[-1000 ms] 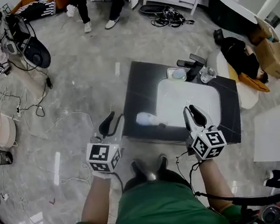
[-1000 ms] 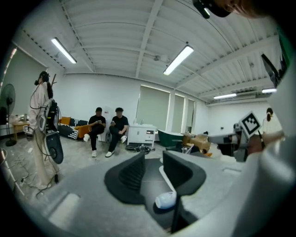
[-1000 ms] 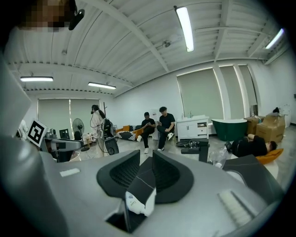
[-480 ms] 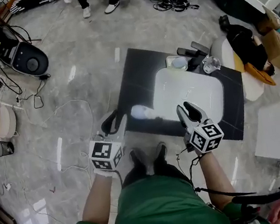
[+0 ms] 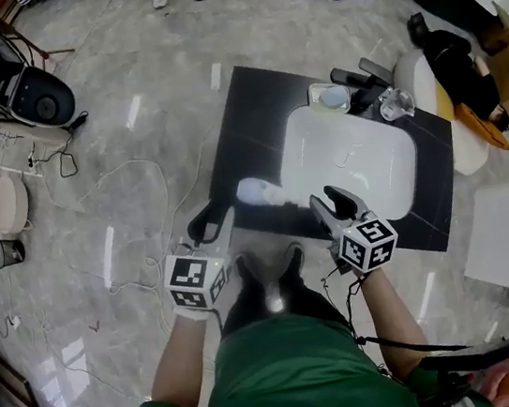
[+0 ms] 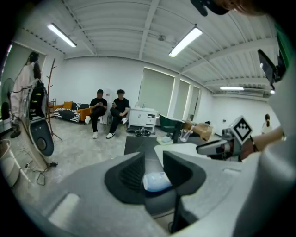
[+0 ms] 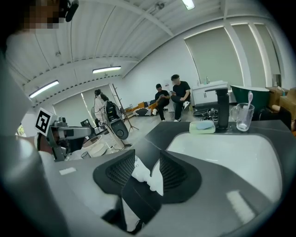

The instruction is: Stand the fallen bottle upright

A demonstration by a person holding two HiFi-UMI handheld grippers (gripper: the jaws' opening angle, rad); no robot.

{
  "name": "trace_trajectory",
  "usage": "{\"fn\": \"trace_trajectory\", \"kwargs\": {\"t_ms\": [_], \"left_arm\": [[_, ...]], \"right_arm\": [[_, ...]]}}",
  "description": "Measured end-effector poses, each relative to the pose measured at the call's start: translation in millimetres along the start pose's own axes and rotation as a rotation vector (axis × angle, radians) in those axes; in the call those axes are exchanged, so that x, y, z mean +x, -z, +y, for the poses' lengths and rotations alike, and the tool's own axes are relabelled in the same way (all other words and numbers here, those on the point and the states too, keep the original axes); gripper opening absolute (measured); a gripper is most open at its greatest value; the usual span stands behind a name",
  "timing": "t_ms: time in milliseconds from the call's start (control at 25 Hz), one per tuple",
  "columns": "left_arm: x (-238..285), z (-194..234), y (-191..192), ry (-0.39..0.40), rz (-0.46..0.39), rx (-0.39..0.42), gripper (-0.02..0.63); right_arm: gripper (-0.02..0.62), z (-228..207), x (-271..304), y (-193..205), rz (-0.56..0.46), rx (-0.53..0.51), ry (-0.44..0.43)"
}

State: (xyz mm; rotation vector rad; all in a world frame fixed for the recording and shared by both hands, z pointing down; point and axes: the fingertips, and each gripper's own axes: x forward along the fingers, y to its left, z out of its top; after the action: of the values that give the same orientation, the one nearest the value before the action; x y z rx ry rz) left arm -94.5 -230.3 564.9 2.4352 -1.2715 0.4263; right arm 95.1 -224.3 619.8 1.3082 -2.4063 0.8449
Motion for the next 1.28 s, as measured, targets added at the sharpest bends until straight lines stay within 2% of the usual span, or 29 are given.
{"fn": "trace_trajectory", "kwargs": {"t_ms": [680,1280], "left_arm": [[6,21,29,-0.039,0.052,-0.038,0.124],[-5,33,42,-0.068,0.068,-0.068,0.124]], "right_arm": [[0.236,-7,55,67,0.201,-0.050,-0.056],[0.239,-17,79,87,0.269,-0.102,-0.041]]}}
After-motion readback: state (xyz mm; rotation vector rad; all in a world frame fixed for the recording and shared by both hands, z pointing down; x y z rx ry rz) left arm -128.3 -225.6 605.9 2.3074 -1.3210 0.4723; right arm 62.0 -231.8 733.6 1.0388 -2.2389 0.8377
